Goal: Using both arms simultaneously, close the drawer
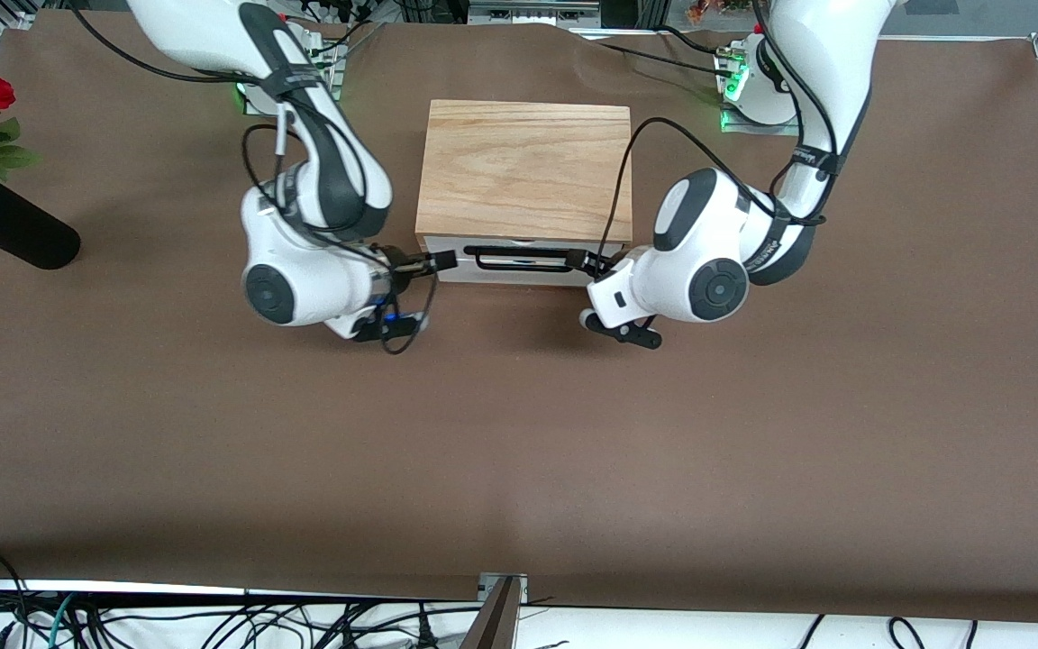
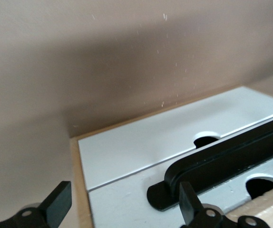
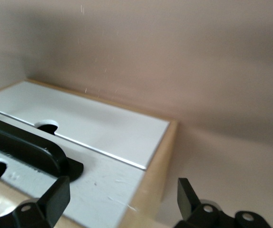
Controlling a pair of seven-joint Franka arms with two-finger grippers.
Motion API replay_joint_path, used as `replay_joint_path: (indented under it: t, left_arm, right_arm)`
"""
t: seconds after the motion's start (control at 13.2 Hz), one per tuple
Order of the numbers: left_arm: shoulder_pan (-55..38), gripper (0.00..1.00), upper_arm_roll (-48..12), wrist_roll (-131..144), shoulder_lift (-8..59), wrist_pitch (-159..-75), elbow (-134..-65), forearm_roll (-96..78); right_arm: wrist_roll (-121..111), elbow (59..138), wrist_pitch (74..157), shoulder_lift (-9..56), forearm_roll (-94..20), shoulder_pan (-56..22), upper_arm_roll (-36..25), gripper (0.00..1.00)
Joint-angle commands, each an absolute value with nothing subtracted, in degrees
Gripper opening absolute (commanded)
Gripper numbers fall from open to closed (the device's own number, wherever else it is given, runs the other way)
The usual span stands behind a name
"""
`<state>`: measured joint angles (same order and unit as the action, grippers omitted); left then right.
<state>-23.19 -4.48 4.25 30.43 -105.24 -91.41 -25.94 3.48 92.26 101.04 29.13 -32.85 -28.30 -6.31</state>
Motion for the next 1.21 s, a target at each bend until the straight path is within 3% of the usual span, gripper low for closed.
replay_joint_path:
  t: [0.0, 0.38, 0.53, 0.68, 0.83, 1.13]
  left_arm:
    - [-21.36, 1.0, -4.05, 4.13, 25.68, -103.18, -91.32, -26.19]
    - [-13.45, 1.0, -4.04, 3.87, 16.99, -102.14, -91.32, -16.65]
    - [-10.74, 1.0, -4.13, 2.2, 14.16, -97.5, -88.7, -12.49]
    - [-8.1, 1.0, -3.87, -1.38, 14.15, -87.06, -82.91, -12.22]
    - [-6.25, 1.0, -2.65, -6.04, 12.58, -83.94, -80.34, -8.11]
    - [-3.79, 1.0, -2.55, -7.65, 5.47, -84.72, -83.75, 2.87]
  right_arm:
    - [2.46, 87.03, 93.89, 27.34, -31.38, -28.04, -11.58, 1.0]
    - [1.5, 86.05, 93.78, 17.42, -11.55, -28.04, -16.25, 1.0]
    - [-4.18, 86.04, 93.52, 13.9, -2.59, -28.04, -17.66, 1.0]
    - [-9.39, 85.7, 93.52, 12.22, -1.4, -28.04, -19.32, 1.0]
    - [-8.18, 85.52, 94.22, 10.21, -3.06, -25.25, -19.34, 1.0]
    - [-2.13, 88.23, 87.39, 2.92, -1.94, -12.43, -6.54, 1.0]
